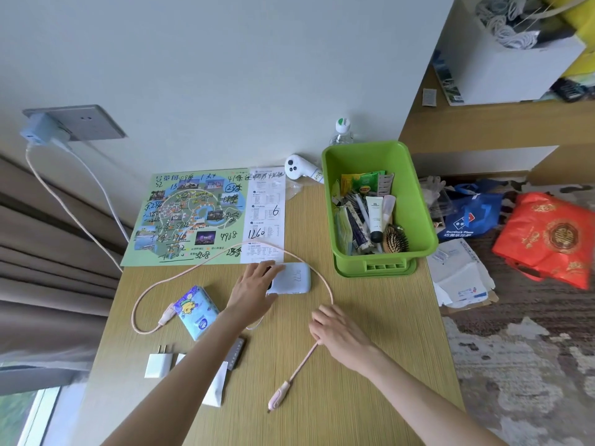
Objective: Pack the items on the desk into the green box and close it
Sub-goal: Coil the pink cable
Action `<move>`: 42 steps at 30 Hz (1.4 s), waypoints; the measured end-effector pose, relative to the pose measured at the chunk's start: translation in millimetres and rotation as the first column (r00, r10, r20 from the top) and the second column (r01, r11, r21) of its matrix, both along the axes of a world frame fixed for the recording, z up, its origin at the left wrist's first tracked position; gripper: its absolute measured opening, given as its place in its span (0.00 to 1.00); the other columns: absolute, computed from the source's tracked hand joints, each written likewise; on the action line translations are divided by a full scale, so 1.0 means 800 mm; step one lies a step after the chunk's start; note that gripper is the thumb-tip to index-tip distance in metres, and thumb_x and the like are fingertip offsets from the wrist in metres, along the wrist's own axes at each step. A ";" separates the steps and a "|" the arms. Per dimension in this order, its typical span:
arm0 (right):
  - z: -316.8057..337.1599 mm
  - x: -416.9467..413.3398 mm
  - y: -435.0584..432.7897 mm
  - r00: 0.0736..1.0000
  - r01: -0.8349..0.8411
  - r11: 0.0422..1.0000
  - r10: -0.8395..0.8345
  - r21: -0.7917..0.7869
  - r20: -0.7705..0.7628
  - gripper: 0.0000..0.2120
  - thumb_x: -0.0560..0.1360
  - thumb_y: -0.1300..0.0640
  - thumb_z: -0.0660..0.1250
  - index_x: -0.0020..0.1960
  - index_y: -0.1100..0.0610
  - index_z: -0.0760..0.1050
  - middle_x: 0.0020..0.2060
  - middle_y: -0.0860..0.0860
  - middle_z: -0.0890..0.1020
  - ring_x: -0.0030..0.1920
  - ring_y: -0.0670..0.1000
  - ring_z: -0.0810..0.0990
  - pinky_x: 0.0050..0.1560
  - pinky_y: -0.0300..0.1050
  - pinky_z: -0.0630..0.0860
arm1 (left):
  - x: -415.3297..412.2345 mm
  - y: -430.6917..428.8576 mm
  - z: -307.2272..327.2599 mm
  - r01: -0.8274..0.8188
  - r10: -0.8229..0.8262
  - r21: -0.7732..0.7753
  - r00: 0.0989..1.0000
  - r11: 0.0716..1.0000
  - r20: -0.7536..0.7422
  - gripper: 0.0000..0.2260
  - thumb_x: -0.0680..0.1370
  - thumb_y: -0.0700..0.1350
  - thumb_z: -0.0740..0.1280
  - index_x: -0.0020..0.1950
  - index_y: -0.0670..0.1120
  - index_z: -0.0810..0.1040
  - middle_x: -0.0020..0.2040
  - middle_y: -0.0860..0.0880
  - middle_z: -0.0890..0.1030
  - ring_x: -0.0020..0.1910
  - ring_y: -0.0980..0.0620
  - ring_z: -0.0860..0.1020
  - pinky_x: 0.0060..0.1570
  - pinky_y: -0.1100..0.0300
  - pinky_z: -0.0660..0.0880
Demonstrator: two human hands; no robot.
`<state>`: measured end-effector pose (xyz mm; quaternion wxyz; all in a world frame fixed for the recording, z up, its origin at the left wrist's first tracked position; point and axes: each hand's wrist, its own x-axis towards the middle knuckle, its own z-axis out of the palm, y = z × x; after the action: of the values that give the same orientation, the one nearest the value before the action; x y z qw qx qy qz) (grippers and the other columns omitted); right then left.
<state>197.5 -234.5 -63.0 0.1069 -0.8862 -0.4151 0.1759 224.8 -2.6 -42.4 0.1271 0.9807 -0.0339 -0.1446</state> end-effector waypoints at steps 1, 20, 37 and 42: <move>-0.001 0.001 -0.001 1.000 0.007 1.000 -0.007 0.010 -0.013 0.07 0.77 0.63 0.65 0.43 0.55 0.69 0.43 0.48 0.70 0.48 0.50 0.67 0.58 0.46 0.68 | -0.001 0.002 0.001 0.007 -0.007 -0.022 1.000 1.000 -0.007 0.24 0.78 0.48 0.66 0.74 0.55 0.65 0.72 0.56 0.65 0.70 0.51 0.63 0.64 0.54 0.69; 0.089 0.057 0.031 0.825 0.556 0.684 -0.525 0.472 -0.212 0.03 0.82 0.59 0.56 0.49 0.56 0.65 0.36 0.45 0.79 0.32 0.48 0.78 0.28 0.49 0.72 | -0.018 -0.001 0.062 -0.481 0.105 -0.770 0.868 0.420 -0.485 0.11 0.80 0.51 0.64 0.48 0.45 0.82 0.41 0.43 0.82 0.40 0.52 0.79 0.46 0.60 0.72; 0.133 0.045 0.181 0.966 0.257 0.866 -0.234 0.430 -0.106 0.06 0.76 0.51 0.68 0.51 0.52 0.76 0.45 0.47 0.84 0.46 0.51 0.82 0.38 0.45 0.73 | -0.060 0.081 0.133 -0.454 0.552 -0.774 0.817 0.442 -0.164 0.06 0.80 0.39 0.62 0.43 0.42 0.69 0.33 0.44 0.78 0.26 0.51 0.77 0.25 0.59 0.74; 0.119 0.024 0.214 0.971 0.236 0.881 -0.197 0.411 -0.136 0.05 0.76 0.49 0.68 0.43 0.49 0.77 0.31 0.45 0.81 0.33 0.48 0.79 0.32 0.44 0.70 | -0.102 0.148 0.101 -0.592 0.666 -0.703 0.711 0.394 -0.225 0.08 0.82 0.44 0.59 0.45 0.43 0.72 0.39 0.44 0.79 0.33 0.47 0.80 0.30 0.57 0.76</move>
<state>217.1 -63.6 31.9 0.3344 -0.8737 -0.3363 0.1084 143.1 115.4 38.7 0.5521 0.7860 0.2778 -0.0136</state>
